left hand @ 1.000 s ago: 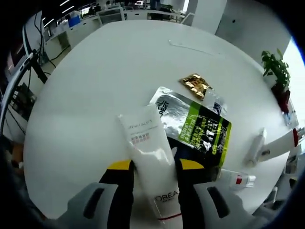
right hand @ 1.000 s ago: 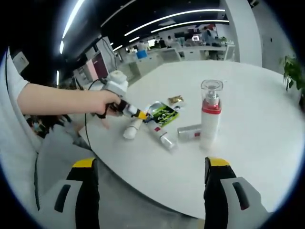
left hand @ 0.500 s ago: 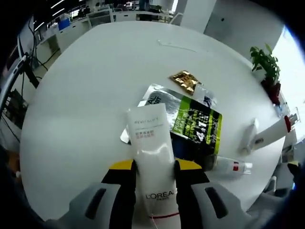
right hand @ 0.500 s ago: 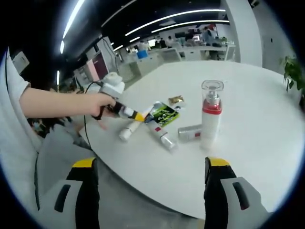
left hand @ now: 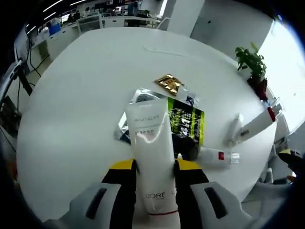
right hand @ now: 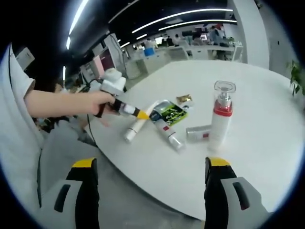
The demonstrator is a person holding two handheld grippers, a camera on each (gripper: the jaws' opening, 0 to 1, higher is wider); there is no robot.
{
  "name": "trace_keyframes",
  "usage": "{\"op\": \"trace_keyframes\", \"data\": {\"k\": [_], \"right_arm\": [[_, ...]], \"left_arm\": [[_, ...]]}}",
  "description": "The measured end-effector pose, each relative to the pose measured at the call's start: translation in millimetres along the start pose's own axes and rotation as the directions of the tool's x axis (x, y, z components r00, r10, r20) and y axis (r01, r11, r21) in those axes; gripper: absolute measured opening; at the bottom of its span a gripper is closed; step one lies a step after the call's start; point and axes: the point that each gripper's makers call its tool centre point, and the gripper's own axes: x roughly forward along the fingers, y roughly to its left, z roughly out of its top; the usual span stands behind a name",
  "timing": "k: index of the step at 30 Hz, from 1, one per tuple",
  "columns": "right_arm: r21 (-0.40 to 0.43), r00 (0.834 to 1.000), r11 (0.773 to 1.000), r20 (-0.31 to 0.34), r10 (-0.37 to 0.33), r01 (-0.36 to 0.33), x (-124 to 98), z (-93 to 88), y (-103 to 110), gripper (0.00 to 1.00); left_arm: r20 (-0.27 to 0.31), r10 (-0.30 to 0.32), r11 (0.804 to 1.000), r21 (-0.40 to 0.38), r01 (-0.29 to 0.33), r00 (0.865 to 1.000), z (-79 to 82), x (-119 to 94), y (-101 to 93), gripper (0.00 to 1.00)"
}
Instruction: Arrange the skincare products in the storage area until every visible bottle or jar stands upright without overlapping.
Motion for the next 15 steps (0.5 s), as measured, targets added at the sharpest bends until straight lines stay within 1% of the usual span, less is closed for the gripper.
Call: {"op": "trace_keyframes", "data": {"k": [3, 5, 9, 12, 15], "right_arm": [[0.000, 1.000, 1.000, 0.004, 0.011, -0.011, 1, 1.1, 2, 0.92], [0.004, 1.000, 1.000, 0.010, 0.025, -0.025, 2, 2.6, 4, 0.92], [0.016, 0.998, 0.998, 0.035, 0.058, -0.059, 4, 6.8, 10, 0.92], [-0.016, 0.998, 0.998, 0.022, 0.066, -0.065, 9, 6.0, 15, 0.92], [-0.040, 0.996, 0.995, 0.005, 0.092, -0.091, 17, 6.6, 24, 0.91]], "left_arm": [[0.027, -0.026, 0.999, 0.022, 0.025, 0.999, 1.7, -5, -6.4, 0.27], [0.059, -0.052, 0.998, 0.041, 0.049, 0.997, 4.9, -7, -11.8, 0.27], [0.089, -0.081, 0.995, 0.058, 0.076, 0.993, 6.4, -14, -17.5, 0.27], [0.113, -0.096, 0.993, 0.079, 0.087, 0.989, 6.1, -22, -23.6, 0.27], [0.137, -0.116, 0.990, 0.091, 0.104, 0.984, 7.6, -21, -25.4, 0.26]]}}
